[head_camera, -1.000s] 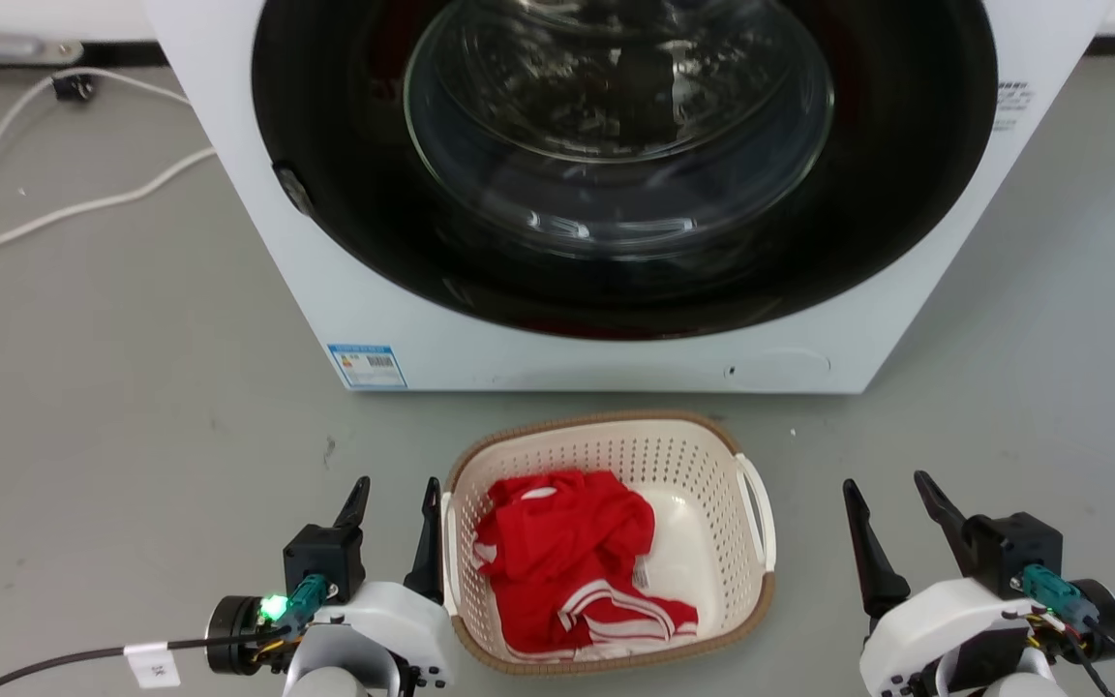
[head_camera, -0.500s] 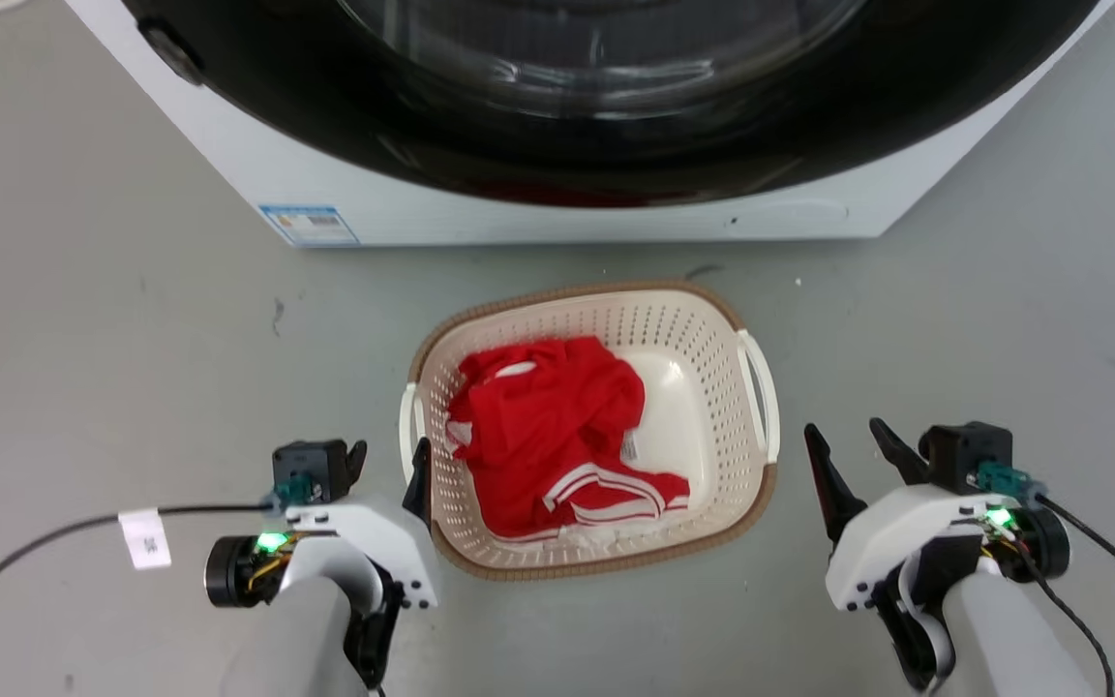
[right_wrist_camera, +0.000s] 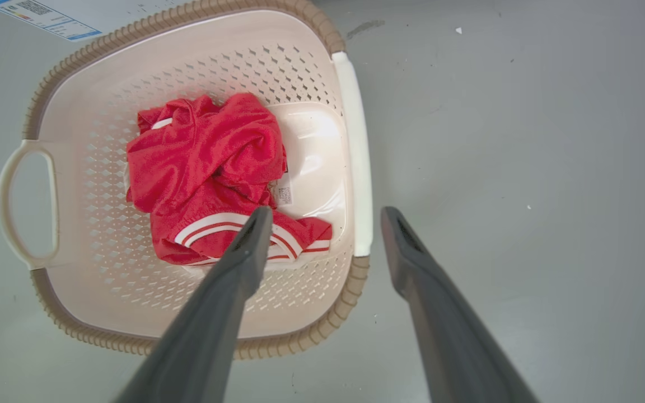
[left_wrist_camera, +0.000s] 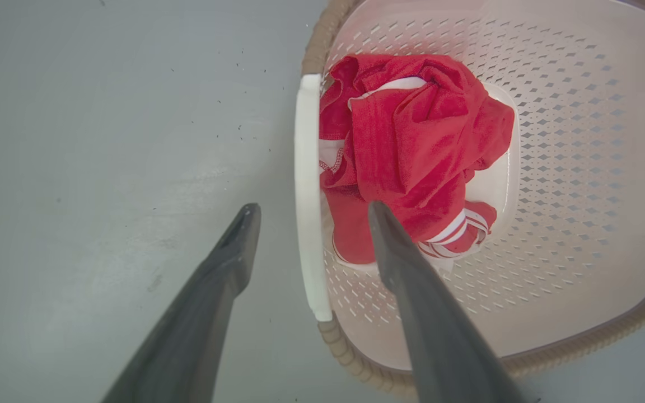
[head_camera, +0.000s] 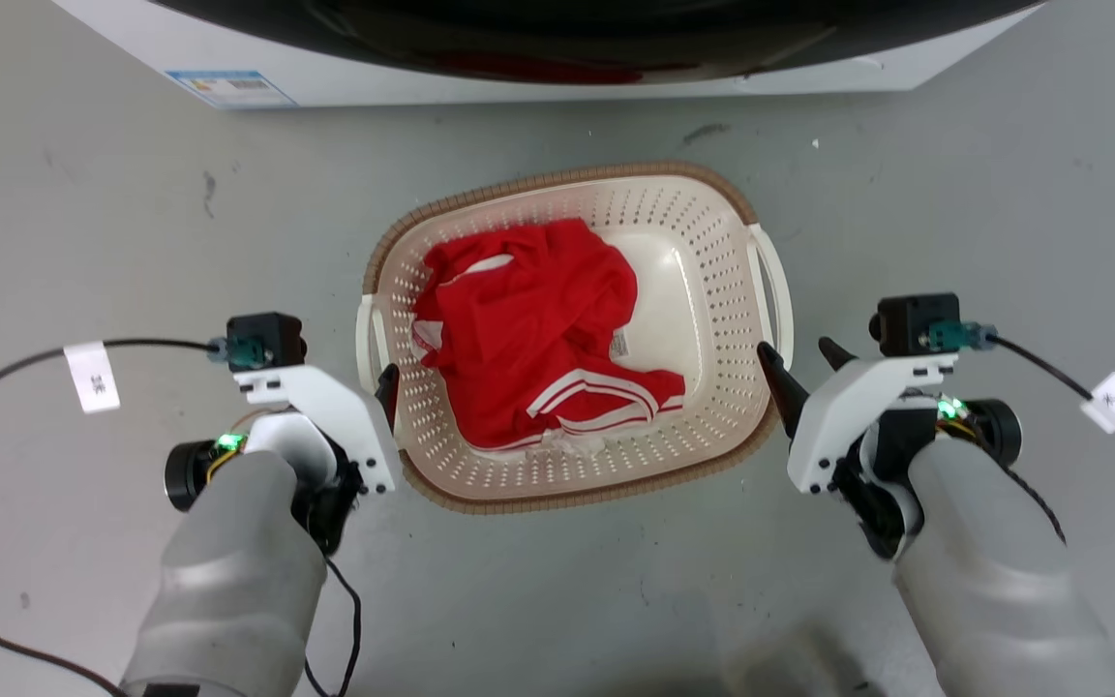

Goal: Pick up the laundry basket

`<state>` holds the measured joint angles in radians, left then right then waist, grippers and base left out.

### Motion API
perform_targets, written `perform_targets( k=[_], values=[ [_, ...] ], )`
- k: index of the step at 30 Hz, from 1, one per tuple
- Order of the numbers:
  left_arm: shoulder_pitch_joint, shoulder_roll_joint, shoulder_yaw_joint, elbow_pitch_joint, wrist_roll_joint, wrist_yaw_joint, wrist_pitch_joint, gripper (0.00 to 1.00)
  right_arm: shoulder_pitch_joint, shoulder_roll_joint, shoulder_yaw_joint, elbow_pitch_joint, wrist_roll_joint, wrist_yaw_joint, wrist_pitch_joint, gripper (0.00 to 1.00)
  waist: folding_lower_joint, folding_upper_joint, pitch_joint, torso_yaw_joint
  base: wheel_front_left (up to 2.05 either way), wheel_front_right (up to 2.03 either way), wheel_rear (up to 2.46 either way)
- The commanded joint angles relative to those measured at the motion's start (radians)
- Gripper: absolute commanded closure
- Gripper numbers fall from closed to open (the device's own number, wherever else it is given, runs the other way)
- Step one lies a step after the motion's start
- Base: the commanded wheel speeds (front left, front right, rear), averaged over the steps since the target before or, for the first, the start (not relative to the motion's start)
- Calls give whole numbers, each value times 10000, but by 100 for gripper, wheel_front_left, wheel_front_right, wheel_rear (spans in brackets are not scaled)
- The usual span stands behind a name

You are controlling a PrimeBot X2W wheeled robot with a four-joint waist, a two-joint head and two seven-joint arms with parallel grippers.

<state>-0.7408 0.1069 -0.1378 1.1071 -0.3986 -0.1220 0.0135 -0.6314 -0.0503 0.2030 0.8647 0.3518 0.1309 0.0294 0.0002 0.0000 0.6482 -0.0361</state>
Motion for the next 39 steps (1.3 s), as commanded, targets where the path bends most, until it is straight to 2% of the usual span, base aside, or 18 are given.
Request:
perform_targets(
  k=[1, 7, 14, 24, 25, 26, 27, 39],
  values=[
    [-253, 46, 2, 122, -82, -31, 159, 0, -350, 5, 90, 205, 57, -3, 89, 0, -2, 0, 362, -56, 0, 0, 0],
    [-1330, 283, -123, 642, -526, -77, 1318, 0, -1684, 5, 644, 1318, 443, -3, 904, 0, -2, 0, 1026, -102, 0, 0, 0],
    [-2470, 719, -715, 719, -1041, -88, 2676, 0, -3326, -44, 1226, 2579, 670, -3, 1625, 0, -2, 0, 1868, -191, 0, 0, 0],
    [-3087, 853, -1189, 906, -1406, -78, 3222, 0, -4209, -37, 1935, 3285, 1080, -3, 1873, 2, -2, 0, 2373, -156, 0, 0, 0],
    [-3121, 856, -1226, 918, -1453, -78, 3225, 45, -4270, -40, 1958, 3350, 1107, -5, 1823, 51, -2, 0, 2399, -159, 0, 0, 0],
    [-3131, 789, -1275, 904, -1502, -78, 3269, 100, -4335, -49, 1970, 3417, 1154, -3, 1777, 71, -2, 0, 2420, -161, 0, 0, 0],
    [-3122, 736, -1328, 919, -1556, -78, 3349, 100, -4368, -48, 2000, 3476, 1187, -3, 1753, 100, -2, 0, 2430, -161, 0, 0, 0],
    [-3161, 747, -1979, 863, -2018, -76, 3452, 100, -4343, -22, 2533, 3650, 1822, -3, 1778, 100, -2, 0, 2347, -133, 0, 0, 0]
  ],
)
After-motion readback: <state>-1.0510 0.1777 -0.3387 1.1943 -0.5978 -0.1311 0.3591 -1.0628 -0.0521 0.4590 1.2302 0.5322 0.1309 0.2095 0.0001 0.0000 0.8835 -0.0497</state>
